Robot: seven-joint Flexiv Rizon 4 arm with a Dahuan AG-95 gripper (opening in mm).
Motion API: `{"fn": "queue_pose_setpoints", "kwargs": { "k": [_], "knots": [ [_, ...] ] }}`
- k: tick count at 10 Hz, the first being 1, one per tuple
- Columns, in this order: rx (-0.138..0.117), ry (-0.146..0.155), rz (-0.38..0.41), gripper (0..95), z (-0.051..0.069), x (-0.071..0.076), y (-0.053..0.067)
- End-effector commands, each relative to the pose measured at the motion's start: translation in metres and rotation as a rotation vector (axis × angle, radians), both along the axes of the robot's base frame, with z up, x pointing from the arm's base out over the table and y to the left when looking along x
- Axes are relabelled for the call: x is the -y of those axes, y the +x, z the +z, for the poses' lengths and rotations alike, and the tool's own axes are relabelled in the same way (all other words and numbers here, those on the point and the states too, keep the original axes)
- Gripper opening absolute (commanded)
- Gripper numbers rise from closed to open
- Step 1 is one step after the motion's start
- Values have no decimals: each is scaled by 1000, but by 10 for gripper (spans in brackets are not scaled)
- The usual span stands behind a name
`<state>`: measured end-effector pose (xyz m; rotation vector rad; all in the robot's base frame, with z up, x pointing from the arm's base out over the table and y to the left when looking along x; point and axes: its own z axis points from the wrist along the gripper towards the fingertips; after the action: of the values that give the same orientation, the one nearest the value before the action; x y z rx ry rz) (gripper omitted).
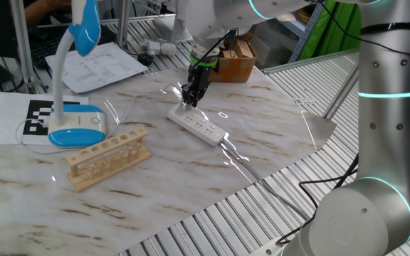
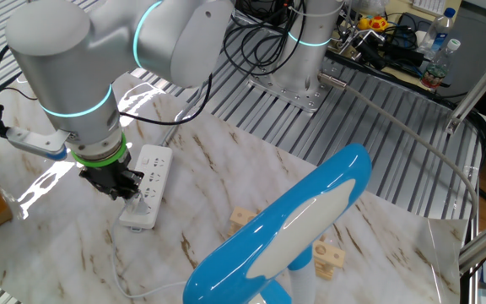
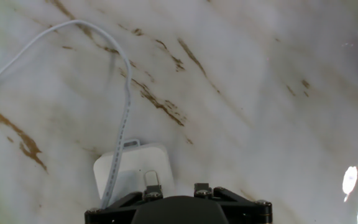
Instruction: Plug in the power cord of the desk lamp, turn on the socket, and light up the desk lamp
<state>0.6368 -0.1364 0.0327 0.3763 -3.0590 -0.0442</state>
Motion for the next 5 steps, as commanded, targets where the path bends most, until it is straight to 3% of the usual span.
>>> {"fn": "queue_pose_setpoints", "kwargs": {
  "k": [1, 5],
  "knots": [
    [0, 1, 0, 190, 0, -1, 1],
    [1, 5, 0, 190, -1, -2, 2]
  ]
}}
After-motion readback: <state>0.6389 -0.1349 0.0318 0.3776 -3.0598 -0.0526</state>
